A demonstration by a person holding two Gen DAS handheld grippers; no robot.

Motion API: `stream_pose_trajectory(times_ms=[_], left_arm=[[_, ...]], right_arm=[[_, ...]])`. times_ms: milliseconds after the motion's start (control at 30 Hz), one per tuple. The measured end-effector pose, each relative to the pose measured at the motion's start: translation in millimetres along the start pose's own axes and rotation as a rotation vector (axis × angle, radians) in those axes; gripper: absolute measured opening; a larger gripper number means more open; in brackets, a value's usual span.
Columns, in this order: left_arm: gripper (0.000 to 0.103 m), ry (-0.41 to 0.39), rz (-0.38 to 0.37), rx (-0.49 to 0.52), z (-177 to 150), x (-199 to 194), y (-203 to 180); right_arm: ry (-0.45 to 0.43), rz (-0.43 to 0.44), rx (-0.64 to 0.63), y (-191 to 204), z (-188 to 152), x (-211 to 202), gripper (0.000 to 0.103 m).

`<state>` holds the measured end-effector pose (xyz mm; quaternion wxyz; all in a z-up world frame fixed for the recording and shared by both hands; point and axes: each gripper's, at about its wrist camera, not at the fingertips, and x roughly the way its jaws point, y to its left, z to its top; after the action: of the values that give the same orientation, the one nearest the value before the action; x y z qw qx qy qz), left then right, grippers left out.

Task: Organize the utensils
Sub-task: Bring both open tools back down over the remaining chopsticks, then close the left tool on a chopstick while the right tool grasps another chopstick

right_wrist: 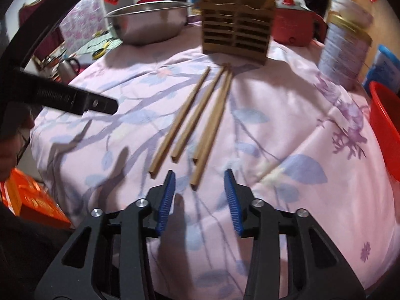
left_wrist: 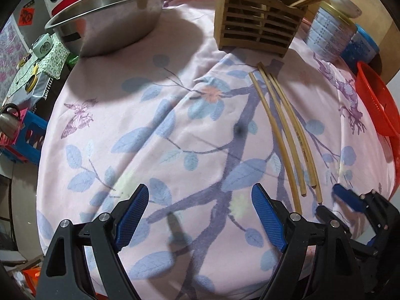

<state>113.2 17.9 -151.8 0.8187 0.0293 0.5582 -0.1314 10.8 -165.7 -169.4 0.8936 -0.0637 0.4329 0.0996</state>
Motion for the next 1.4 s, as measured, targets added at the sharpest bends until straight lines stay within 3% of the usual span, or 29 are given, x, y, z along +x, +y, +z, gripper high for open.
stream_pose_trajectory(times_ms=[167,233,300,433,567,733,833,1000,1167,1333,1400], left_arm=[[0.083,0.000,-0.003,0.003,-1.9,1.7,-1.1],[0.083,-0.002,-0.011,0.013,-2.2,1.9,-5.2],[0.083,-0.008,-0.023,0.028,-2.6,1.4,-10.9],[0.083,-0.012,-0.067,0.098,-4.1,3.3,-34.3],[0.083,0.000,-0.117,0.167,-7.9,8.6,-58.1],[0.083,0.041,-0.128,0.229,-15.0,20.8,-81.2],[0.083,0.053,-0.087,0.242,-17.3,28.8,-84.6],[0.085,-0.006,0.073,0.202,-12.2,30.7,-64.4],[0.083,-0.011,0.063,0.066,-8.3,22.2,-18.9],[0.071,-0.034,0.014,0.066,-17.8,15.4,-17.8],[0.056,-0.030,-0.007,0.091,-21.6,17.9,-24.6]], right_arm=[[0.013,0.009,0.031,-6.8,0.3,7.7,0.014],[0.004,-0.061,0.068,-18.7,0.2,6.8,0.008],[0.001,-0.082,0.157,-39.7,0.0,3.6,0.008],[-0.020,-0.045,0.292,-68.1,-2.9,-9.1,0.014],[-0.027,-0.073,0.307,-74.5,-8.4,-16.0,0.017],[-0.030,-0.092,0.304,-82.0,-12.8,-21.2,0.017],[-0.025,-0.091,0.306,-86.5,-15.1,-22.3,0.017],[-0.043,-0.080,0.295,-87.5,-10.0,-23.7,0.017],[-0.053,-0.056,0.264,-80.9,-2.8,-21.4,0.017],[-0.051,-0.038,0.231,-72.8,1.9,-17.9,0.017],[-0.049,-0.034,0.220,-70.0,2.2,-17.5,0.017]])
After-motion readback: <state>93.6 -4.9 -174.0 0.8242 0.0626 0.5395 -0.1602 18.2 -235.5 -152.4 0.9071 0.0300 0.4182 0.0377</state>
